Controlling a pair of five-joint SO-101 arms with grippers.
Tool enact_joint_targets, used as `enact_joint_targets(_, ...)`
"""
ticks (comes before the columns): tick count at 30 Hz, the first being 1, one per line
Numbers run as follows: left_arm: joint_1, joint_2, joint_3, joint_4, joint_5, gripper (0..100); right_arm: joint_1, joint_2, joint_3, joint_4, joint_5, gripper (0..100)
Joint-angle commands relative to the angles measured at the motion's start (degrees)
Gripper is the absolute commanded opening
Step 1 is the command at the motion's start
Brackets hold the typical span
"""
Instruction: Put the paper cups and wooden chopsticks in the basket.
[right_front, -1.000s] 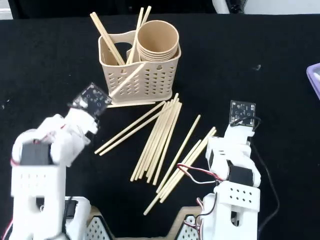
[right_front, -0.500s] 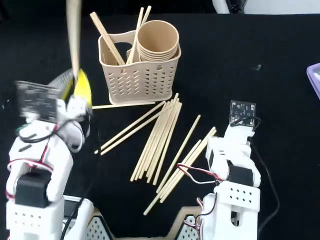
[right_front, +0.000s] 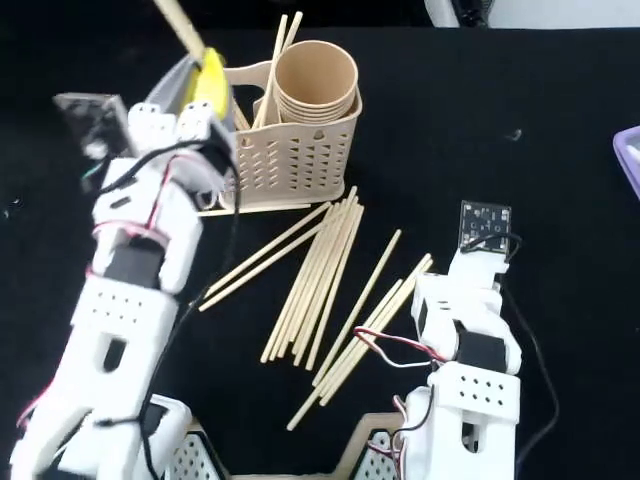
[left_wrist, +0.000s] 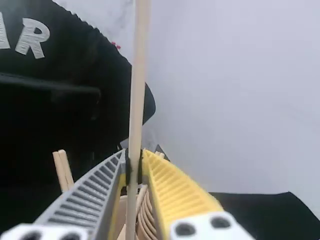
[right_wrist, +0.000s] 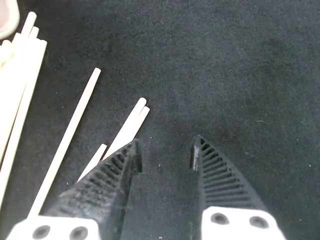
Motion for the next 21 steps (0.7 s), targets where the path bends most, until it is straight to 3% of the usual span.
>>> enact_joint_targets(1, 0.57, 5.63, -5.93, -1.32, 0.26, 3, 0.26, -1.1, -0.22, -1.23, -0.26, 18.0)
enact_joint_targets(15, -0.66, 14.95, -3.12, -0.88, 0.26, 3, 0.26, -1.1, -0.22, -1.23, -0.26, 18.0)
enact_joint_targets(21, -0.4, 13.89, -2.15, 12.48, 0.44, 18, 0.26, -1.1, -0.22, -1.23, -0.26, 18.0)
